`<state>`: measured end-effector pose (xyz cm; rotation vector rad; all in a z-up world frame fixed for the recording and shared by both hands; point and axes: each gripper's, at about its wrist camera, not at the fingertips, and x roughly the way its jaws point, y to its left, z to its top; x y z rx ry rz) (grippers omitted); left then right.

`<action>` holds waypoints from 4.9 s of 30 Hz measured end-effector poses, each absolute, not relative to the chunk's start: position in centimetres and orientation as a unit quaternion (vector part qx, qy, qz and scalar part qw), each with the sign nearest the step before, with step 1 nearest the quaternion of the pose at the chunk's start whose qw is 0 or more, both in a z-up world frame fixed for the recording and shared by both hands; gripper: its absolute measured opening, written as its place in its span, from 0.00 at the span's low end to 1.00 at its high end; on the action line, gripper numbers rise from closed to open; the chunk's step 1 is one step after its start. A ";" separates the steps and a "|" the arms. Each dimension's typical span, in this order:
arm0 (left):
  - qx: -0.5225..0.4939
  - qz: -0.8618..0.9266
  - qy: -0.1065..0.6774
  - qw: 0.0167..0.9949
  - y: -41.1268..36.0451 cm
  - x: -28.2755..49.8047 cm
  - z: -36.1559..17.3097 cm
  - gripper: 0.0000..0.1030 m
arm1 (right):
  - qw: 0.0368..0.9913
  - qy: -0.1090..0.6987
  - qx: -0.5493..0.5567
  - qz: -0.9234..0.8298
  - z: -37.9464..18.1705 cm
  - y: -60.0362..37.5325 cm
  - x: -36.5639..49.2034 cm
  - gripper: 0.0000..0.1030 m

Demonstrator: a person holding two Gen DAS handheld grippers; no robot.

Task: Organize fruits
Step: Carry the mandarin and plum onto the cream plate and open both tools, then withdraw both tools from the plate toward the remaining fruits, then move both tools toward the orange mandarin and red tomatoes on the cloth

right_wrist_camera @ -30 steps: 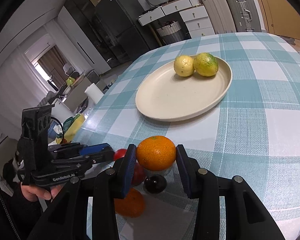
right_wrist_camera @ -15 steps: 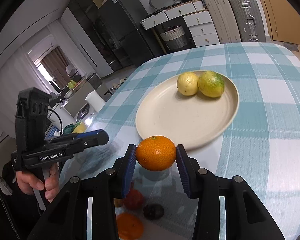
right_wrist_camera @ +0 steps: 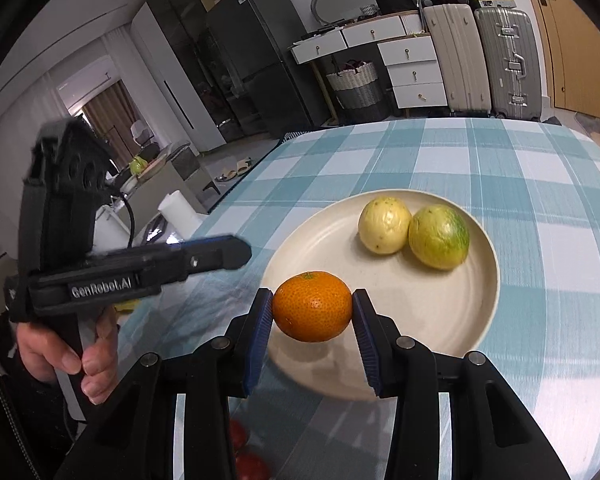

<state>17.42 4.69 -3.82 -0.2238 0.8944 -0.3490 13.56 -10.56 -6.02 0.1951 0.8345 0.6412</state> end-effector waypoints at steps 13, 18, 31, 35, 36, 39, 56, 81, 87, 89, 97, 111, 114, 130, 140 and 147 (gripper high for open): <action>-0.120 -0.189 0.459 0.860 4.0 24.7 -6.9 0.21 | 0.859 0.415 0.079 0.290 -7.9 -8.3 17.5 0.40; -0.127 -0.195 0.465 0.854 3.9 26.2 -7.8 0.21 | 0.859 0.418 0.072 0.288 -8.3 -7.5 18.5 0.40; -0.147 -0.212 0.469 0.845 3.3 28.5 -8.4 0.21 | 0.856 0.430 0.063 0.281 -9.3 -6.5 20.0 0.41; -0.162 -0.213 0.471 0.841 3.3 29.0 -8.5 0.25 | 0.856 0.426 0.070 0.283 -9.1 -6.4 19.8 0.50; -0.162 -0.209 0.472 0.841 3.3 29.0 -8.5 0.29 | 0.857 0.422 0.073 0.286 -8.9 -6.4 19.7 0.51; -0.170 -0.206 0.474 0.839 3.5 28.7 -8.3 0.29 | 0.865 0.405 0.068 0.287 -8.2 -6.4 19.1 0.60; -0.155 -0.179 0.446 0.863 4.9 21.5 -4.6 0.35 | 0.888 0.380 0.083 0.247 -6.2 -11.2 14.2 0.65; -0.100 -0.075 0.423 0.897 4.0 8.4 -3.1 0.64 | 0.907 0.348 0.080 0.223 -3.5 -13.6 7.4 0.85; -0.085 -0.067 0.426 0.898 3.7 7.0 -3.6 0.78 | 0.906 0.350 0.078 0.224 -3.4 -13.8 6.1 0.91; -0.080 -0.062 0.426 0.899 3.6 6.6 -3.7 0.78 | 0.907 0.347 0.076 0.225 -3.3 -13.8 5.5 0.94; -0.062 -0.070 0.414 0.905 2.9 4.5 -4.3 0.84 | 0.901 0.345 0.068 0.254 -3.5 -13.3 3.6 1.00; -0.062 -0.067 0.431 0.898 3.6 2.1 -5.9 0.99 | 0.887 0.364 0.057 0.278 -4.9 -13.1 0.5 1.00; -0.069 -0.070 0.439 0.893 3.7 1.7 -6.5 0.99 | 0.884 0.372 0.062 0.277 -5.6 -13.2 0.0 1.00; -0.064 -0.081 0.451 0.886 4.0 0.3 -8.1 0.99 | 0.841 0.437 0.104 0.300 -9.5 -12.3 -1.1 1.00; -0.067 -0.078 0.459 0.883 4.3 0.3 -8.6 0.99 | 0.828 0.446 0.125 0.316 -10.3 -12.0 -1.0 0.86; -0.072 -0.070 0.464 0.880 4.9 0.3 -8.9 0.99 | 0.823 0.455 0.123 0.318 -10.8 -11.6 -0.9 0.66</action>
